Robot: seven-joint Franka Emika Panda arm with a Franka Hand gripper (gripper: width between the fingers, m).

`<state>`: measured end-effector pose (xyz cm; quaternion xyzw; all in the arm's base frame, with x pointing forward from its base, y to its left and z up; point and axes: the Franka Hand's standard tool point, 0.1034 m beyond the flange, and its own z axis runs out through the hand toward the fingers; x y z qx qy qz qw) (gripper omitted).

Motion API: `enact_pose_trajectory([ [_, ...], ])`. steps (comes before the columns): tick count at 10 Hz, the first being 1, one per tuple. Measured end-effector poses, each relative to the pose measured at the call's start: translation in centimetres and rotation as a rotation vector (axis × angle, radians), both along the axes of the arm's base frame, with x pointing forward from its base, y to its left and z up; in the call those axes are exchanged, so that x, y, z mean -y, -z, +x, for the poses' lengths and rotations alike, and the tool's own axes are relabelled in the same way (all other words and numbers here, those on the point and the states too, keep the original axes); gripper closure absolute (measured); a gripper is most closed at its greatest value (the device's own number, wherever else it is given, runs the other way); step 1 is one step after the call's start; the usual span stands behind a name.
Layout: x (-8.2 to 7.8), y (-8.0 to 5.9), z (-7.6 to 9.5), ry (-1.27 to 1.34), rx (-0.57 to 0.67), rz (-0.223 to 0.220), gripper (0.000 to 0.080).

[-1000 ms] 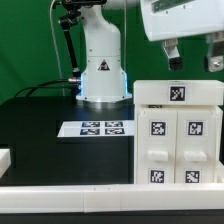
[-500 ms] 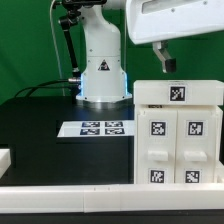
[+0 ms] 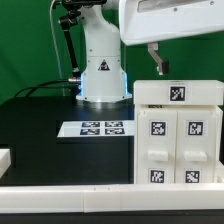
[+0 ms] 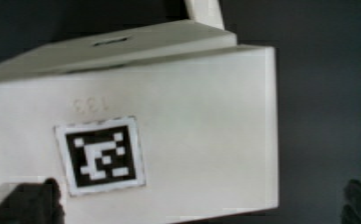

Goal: Assemble cabinet

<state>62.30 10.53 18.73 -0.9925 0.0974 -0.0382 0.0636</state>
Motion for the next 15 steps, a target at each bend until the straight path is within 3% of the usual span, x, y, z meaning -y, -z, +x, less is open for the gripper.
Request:
enact_pose_trajectory([
  [2, 0.0, 0.0, 0.0, -0.207, 0.025, -0.019, 0.0003],
  [5, -0.3, 0.3, -0.2, -0.624, 0.068, -0.092, 0.0003],
  [7, -0.1, 1.0, -1.1, -0.804, 0.01, -0.133, 0.0003],
  [11, 0.4, 1.1, -0.8, -1.047, 0.042, -0.154, 0.0003],
  [15, 1.6, 1.7, -0.5, -1.471, 0.089, -0.213, 0.0003],
])
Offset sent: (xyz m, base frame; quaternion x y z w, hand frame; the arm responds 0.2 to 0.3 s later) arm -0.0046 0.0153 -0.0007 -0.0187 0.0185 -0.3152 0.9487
